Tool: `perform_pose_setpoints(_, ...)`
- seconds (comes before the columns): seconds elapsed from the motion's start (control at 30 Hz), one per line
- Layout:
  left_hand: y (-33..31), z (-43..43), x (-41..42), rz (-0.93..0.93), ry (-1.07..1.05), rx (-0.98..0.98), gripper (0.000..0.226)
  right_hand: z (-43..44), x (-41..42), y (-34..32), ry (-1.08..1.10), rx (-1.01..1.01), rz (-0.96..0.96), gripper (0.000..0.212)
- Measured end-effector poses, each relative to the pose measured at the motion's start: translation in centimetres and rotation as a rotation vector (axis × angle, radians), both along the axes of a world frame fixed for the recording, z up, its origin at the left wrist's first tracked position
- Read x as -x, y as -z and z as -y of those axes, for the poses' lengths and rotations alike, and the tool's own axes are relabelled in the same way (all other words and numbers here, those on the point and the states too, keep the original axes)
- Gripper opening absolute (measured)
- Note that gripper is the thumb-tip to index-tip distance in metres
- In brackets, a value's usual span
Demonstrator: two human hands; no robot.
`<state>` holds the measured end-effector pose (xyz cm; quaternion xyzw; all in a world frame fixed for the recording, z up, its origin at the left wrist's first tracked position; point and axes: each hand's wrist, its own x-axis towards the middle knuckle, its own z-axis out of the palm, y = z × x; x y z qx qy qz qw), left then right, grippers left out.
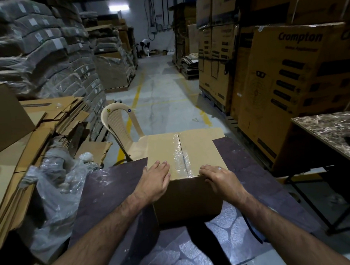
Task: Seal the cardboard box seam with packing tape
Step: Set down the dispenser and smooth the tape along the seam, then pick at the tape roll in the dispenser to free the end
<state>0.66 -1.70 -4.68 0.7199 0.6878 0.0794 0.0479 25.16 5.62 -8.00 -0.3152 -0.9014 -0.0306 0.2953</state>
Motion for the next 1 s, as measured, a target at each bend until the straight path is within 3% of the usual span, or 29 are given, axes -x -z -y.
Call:
perform_pose_setpoints(0.1, -1.1, 0.8, -2.6, 0.002, 0.114, -0.131, 0.032, -0.1, -1.5, -0.7, 0.060, 0.025, -0.127, 0.028)
perform_pose_setpoints(0.3, -0.2, 0.9, -9.7, 0.213, 0.359, -0.433, 0.038, 0.6, -6.0, -1.4, 0.281, 0.177, -0.354, 0.029)
perform_pose_setpoints(0.37, 0.8, 0.5, -12.4, 0.262, 0.425, -0.425, 0.037, 0.9, -8.4, -0.4, 0.375, 0.270, -0.370, 0.028)
perform_pose_setpoints(0.5, 4.0, -0.9, -17.1, 0.301, 0.465, -0.247, 0.040, 1.2, -13.1, 2.9, 0.581, 0.475, -0.412, 0.022)
perform_pose_setpoints(0.67, 8.7, -3.8, -21.9, 0.369, 0.278, 0.092, 0.049, 1.7, -17.4, 6.3, 0.779, 0.695, -0.403, 0.021)
perform_pose_setpoints(0.83, 12.2, -5.3, -25.8, 0.455, 0.094, 0.391, 0.053, 1.1, -19.5, 9.1, 0.963, 0.866, -0.316, 0.030)
perform_pose_setpoints(1.0, 14.9, -5.5, -27.8, 0.432, 0.013, 0.519, 0.056, 0.5, -19.8, 11.4, 0.966, 1.078, -0.204, 0.046)
